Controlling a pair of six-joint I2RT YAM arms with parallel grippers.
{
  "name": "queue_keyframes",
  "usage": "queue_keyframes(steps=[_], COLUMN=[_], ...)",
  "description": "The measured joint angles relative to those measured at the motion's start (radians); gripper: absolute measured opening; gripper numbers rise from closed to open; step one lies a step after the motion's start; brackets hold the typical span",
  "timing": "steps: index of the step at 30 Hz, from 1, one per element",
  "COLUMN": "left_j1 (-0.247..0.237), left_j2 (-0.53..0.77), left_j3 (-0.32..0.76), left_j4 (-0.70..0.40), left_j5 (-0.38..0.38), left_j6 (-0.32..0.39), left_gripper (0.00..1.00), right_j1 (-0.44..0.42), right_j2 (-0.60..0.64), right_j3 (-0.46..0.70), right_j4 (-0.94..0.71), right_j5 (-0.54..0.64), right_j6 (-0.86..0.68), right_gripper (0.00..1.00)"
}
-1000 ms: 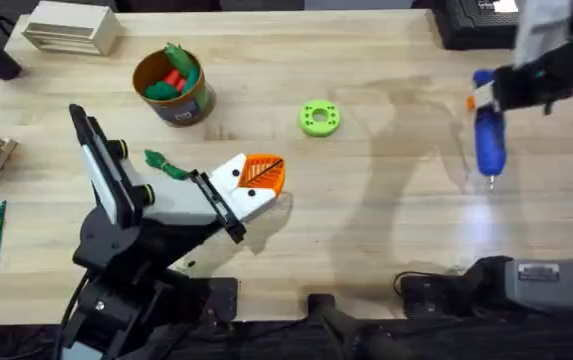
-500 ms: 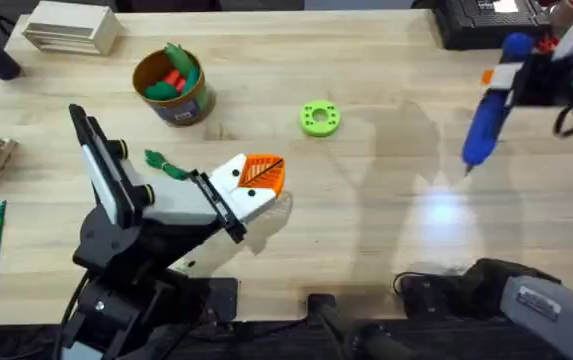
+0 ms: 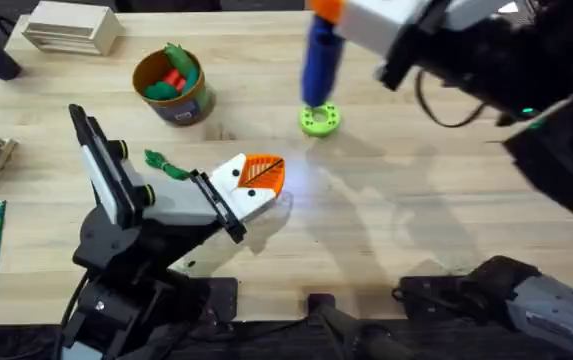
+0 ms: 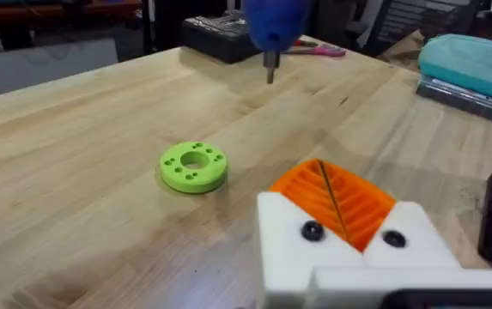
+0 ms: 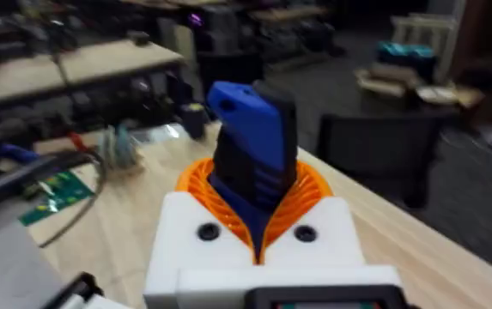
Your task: Pick up the gripper from the table and insert it into the empty holder that is missing its gripper. Then pick up a screw, insert it into the mounting hole, and use the screwdriver to tighten it. Finally, clean up the table by picking up the vegetable and placing it into the bucket.
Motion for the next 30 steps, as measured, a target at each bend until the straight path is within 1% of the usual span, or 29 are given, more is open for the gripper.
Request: queue_keyframes(steps=[5, 7, 10, 12, 17, 30], left_j1=[0.000, 0.000, 0.000, 0.000, 0.000, 0.000], left_j2=[0.000, 0.000, 0.000, 0.000, 0.000, 0.000], left_j3=[0.000, 0.000, 0.000, 0.000, 0.000, 0.000], left_j4=[0.000, 0.000, 0.000, 0.000, 0.000, 0.000], left_j5=[0.000, 0.000, 0.000, 0.000, 0.000, 0.000], left_j6=[0.000, 0.000, 0.000, 0.000, 0.000, 0.000], left_gripper=[0.007, 0.007, 0.007, 0.007, 0.007, 0.007], right_j1=[0.120, 0.217, 0.242, 0.298, 0.322, 0.322], right_j2=[0.058, 0.094, 0.107, 0.145, 0.175, 0.176], right_j3=[0.000, 0.000, 0.000, 0.000, 0.000, 0.000], right_j4=[0.161, 0.292, 0.293, 0.293, 0.293, 0.282], right_j5=[-0.008, -0.017, -0.017, -0.017, -0.018, -0.019], right_j6=[0.011, 0.059, 0.072, 0.094, 0.101, 0.119], right_gripper=[0.029, 0.029, 0.029, 0.029, 0.029, 0.029])
